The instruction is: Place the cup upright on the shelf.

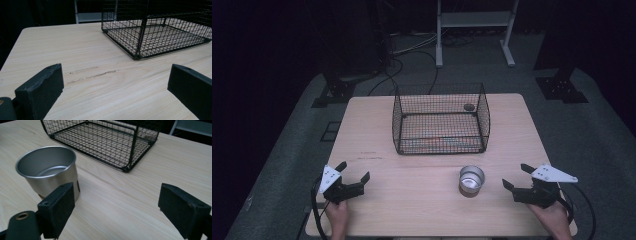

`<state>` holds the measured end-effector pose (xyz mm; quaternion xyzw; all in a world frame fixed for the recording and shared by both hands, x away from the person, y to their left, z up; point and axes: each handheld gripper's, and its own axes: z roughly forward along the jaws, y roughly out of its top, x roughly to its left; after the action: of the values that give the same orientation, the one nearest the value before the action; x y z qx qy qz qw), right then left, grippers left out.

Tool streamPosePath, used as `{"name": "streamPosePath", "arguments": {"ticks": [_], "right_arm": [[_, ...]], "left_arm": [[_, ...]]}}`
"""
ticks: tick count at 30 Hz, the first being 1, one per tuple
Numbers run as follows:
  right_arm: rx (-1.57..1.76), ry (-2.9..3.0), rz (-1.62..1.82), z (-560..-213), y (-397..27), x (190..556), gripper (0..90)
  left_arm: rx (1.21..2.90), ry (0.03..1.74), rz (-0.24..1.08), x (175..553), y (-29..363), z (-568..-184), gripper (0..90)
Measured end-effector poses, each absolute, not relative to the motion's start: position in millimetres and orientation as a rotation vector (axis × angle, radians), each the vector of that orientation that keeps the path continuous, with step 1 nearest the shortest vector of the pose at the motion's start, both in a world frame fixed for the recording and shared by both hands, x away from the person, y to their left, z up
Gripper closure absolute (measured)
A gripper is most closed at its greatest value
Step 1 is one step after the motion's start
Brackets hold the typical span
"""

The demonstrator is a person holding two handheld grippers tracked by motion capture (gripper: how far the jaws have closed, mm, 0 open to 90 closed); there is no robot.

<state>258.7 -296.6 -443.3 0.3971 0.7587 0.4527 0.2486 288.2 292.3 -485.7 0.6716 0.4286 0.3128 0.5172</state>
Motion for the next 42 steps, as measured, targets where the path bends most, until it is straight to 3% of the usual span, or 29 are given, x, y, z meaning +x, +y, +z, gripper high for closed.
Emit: {"name": "streamPosePath", "arguments": {"ticks": [42], "right_arm": [[1.005,2.229,1.233,-447.3,-233.1,255.8,1.6]], "left_arm": [[1.605,1.031,0.746,287.8,292.6,-485.7,0.0]]}}
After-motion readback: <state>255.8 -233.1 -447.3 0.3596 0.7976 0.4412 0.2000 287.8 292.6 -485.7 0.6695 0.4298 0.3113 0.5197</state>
